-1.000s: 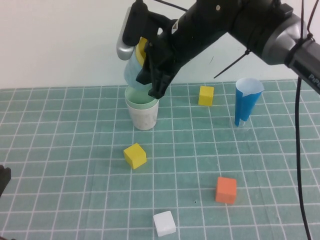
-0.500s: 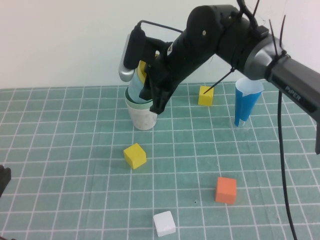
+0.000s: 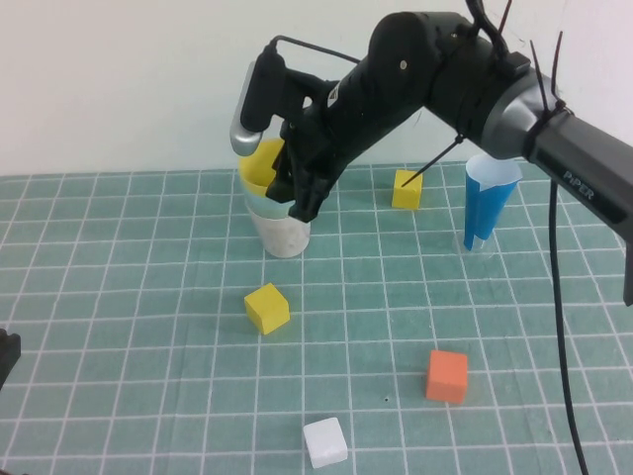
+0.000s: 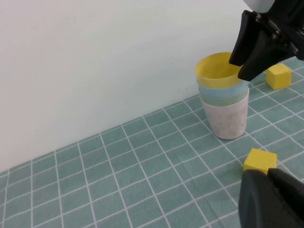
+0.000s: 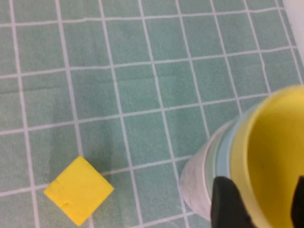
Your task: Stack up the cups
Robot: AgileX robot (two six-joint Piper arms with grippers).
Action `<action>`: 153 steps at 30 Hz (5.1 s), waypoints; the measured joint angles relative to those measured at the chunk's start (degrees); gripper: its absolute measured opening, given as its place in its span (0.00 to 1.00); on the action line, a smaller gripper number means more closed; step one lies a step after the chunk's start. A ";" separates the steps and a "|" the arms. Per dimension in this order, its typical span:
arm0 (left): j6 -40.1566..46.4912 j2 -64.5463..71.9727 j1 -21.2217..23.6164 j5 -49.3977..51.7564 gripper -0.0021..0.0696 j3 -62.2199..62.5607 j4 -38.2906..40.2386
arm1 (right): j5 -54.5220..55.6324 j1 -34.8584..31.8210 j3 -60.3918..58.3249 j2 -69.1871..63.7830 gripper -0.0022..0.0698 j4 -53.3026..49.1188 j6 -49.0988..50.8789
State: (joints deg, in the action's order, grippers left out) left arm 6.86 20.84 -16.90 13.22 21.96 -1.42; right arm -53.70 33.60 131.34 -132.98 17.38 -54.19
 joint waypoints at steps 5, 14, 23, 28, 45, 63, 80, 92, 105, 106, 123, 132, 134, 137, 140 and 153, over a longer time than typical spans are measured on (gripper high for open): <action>0.00 0.00 0.00 0.12 0.03 0.00 -0.26 | -1.07 0.00 -0.11 3.56 0.43 0.00 0.00; 0.11 -1.47 0.00 0.12 0.03 0.00 -0.51 | -5.35 0.00 -0.50 21.32 0.11 -8.55 2.46; 0.11 -9.37 0.00 -1.32 0.03 -3.73 -0.43 | -6.41 0.00 -13.25 41.84 0.03 -39.10 16.69; -1.15 -12.16 0.00 -3.97 0.03 -7.87 2.29 | -6.28 -0.21 -27.31 52.52 0.03 -44.73 19.50; -2.25 -12.50 0.00 0.50 0.03 -8.95 3.57 | 13.84 -0.21 -84.69 92.98 0.03 -25.26 27.50; -2.51 -12.50 0.00 0.47 0.03 -9.04 3.57 | 11.49 -0.21 -108.12 112.66 0.03 -11.12 27.73; -2.64 -19.60 0.00 0.56 0.03 -22.69 4.45 | 11.07 -0.21 -108.16 112.66 0.03 -9.17 27.73; -2.64 -21.37 9.19 4.20 0.03 -23.07 6.36 | 10.98 -0.21 -108.16 112.66 0.03 -9.02 27.73; -8.86 -21.59 11.98 4.33 0.03 -23.07 5.29 | 10.98 -0.21 -108.16 112.66 0.03 -9.02 27.73; -8.86 -21.59 11.98 4.33 0.03 -23.07 5.29 | 10.94 -0.21 -108.16 112.66 0.03 -9.02 27.73; -8.86 -21.59 11.98 4.46 0.03 -23.07 5.07 | 10.94 -0.21 -108.16 112.66 0.03 -9.02 27.73; -8.86 -21.59 11.98 4.46 0.03 -23.07 5.07 | 12.67 -3.69 -108.62 116.33 0.03 -11.60 22.48; -8.86 -21.59 11.98 4.46 0.03 -23.07 5.07 | 15.48 -8.70 -109.70 118.78 0.03 -12.02 20.94; -8.86 -21.59 11.98 4.46 0.03 -23.07 5.07 | 20.61 -17.68 -112.91 122.16 0.03 -12.56 20.42; -8.86 -21.59 11.98 4.46 0.03 -23.07 5.07 | 26.60 -27.10 -118.08 125.85 0.03 -12.56 21.06; -8.86 -21.59 11.98 4.46 0.03 -23.07 5.07 | 33.49 -43.62 -132.56 133.69 0.03 -7.79 22.92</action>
State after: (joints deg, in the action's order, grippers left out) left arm -2.00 -0.75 -4.92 17.68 -1.11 3.65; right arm -20.21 -10.02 -1.22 0.71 9.59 -31.27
